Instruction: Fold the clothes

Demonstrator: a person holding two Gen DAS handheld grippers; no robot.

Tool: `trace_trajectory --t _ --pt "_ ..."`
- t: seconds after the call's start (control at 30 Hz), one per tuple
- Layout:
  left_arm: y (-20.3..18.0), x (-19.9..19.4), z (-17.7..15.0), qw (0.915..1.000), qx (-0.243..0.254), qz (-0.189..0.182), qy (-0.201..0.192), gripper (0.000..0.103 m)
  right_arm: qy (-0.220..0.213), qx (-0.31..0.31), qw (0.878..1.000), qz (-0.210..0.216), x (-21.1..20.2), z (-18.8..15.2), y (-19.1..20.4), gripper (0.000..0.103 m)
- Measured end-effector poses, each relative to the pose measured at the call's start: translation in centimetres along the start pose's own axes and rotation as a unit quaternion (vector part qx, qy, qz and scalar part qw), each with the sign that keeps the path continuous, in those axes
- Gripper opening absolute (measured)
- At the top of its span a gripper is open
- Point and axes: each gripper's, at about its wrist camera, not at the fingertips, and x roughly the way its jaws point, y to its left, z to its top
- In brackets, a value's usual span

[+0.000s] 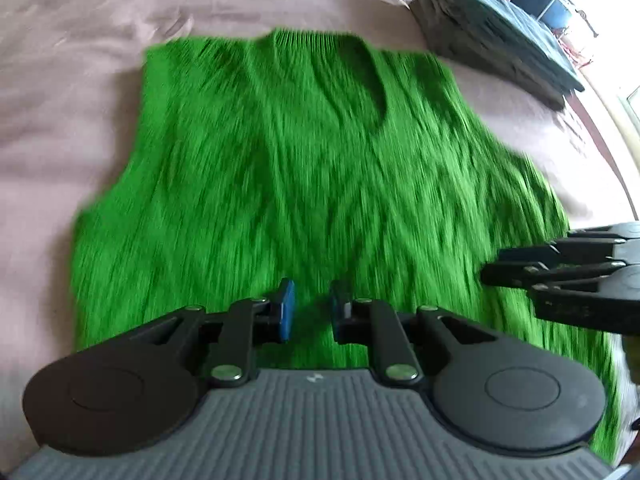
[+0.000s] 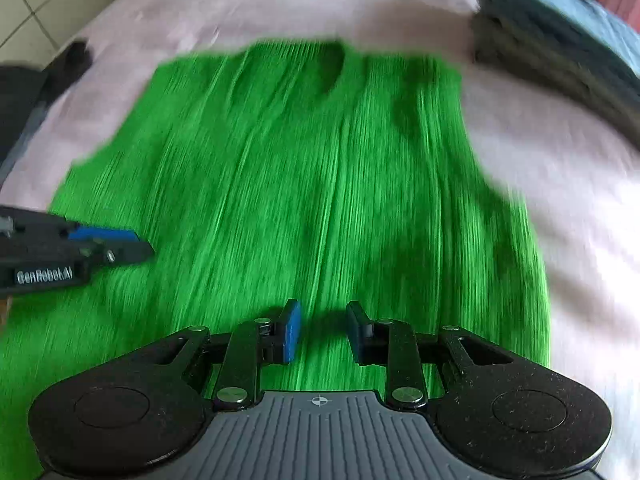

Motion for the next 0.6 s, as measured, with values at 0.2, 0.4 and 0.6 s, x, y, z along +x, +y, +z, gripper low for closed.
trace_trajectory --t 0.2,0.4,0.6 --pt "-0.5 -5.7 -8.4 0.9982 -0.034 0.032 0.039 0.013 0.063 -0.040 0.997 0.016 -3.6 -9.5 1.4 0.029" --pt "-2.6 -10.2 -11.5 0.9953 -0.072 0.055 0.034 0.011 0.044 -0.026 0.998 0.046 -7.2 -10.7 0.9 0.029" --pt "-6.3 -8.9 -12.9 0.9958 -0.052 0.048 0.057 0.016 -0.001 0.023 0.994 0.109 -6.8 -8.5 1.6 0.042"
